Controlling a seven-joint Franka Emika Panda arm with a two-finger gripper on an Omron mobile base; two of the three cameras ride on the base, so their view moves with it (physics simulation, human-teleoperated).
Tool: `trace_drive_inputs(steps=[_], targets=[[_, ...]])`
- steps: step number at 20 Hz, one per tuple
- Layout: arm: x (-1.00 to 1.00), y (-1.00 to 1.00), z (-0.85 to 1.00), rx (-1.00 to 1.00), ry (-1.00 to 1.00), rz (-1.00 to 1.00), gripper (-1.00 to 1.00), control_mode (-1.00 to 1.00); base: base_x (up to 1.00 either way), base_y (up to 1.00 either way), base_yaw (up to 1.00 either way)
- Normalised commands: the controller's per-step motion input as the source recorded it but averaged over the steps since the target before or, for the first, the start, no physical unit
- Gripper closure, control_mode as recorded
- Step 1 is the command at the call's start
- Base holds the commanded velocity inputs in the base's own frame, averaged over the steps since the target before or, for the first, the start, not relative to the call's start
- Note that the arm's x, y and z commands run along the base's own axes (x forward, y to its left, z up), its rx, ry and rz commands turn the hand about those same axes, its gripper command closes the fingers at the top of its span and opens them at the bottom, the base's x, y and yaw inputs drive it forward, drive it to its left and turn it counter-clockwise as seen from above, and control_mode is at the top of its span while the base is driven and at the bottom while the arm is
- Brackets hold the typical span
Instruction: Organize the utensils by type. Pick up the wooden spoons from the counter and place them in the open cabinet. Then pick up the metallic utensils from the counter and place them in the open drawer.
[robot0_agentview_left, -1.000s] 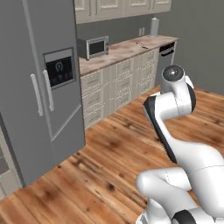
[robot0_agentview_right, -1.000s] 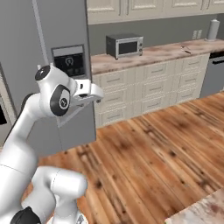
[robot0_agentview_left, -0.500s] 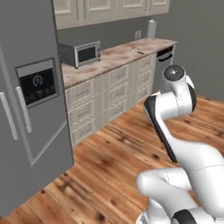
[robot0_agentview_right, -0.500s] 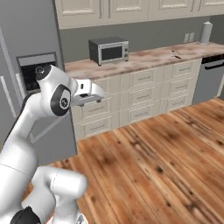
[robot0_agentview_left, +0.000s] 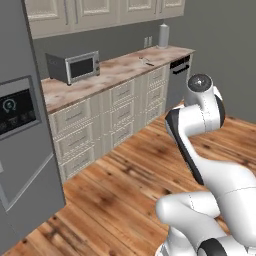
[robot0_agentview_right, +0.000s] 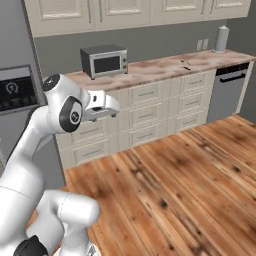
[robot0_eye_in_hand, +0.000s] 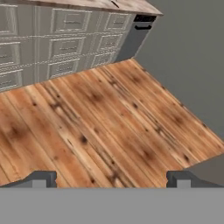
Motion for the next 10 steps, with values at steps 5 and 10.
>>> trace_drive_inputs(steps=[5, 10], targets=[[0.00, 0.00, 0.00, 0.00, 0.00, 0.00, -1.00, 1.00, 0.86, -0.48, 0.01], [0.00, 0.00, 0.00, 0.00, 0.00, 0.00, -1.00, 1.00, 0.96, -0.45, 0.03]])
